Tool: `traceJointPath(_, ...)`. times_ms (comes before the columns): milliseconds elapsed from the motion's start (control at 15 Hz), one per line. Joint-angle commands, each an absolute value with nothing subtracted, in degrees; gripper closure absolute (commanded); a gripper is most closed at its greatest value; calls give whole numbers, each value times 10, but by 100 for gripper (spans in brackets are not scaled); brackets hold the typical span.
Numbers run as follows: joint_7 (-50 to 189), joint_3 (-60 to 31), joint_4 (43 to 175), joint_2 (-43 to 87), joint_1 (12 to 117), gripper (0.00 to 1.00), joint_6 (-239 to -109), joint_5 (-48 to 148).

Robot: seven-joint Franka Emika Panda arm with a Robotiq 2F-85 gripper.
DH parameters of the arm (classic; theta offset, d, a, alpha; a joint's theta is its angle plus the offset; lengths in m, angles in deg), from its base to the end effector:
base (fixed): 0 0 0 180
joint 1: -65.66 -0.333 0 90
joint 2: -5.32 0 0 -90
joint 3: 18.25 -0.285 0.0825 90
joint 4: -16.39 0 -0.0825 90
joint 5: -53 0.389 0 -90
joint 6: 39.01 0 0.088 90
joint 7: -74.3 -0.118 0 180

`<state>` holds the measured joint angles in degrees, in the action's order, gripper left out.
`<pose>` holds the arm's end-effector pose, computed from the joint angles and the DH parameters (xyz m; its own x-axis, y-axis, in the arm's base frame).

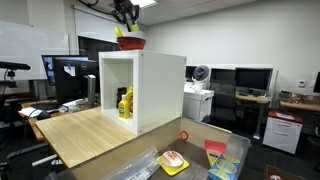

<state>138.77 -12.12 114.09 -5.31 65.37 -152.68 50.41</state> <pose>0.5409 -0.0642 0.6639 0.4762 0.8628 0.1696 0.7601 -0.5009 0.4140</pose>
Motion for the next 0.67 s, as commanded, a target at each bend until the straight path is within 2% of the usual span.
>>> traceJointPath(0, 1390, -131, 1115, -35, 651, 93, -1528, 518)
traceJointPath(600, 1392, -144, 1098, -19, 648, 93, -1526, 526)
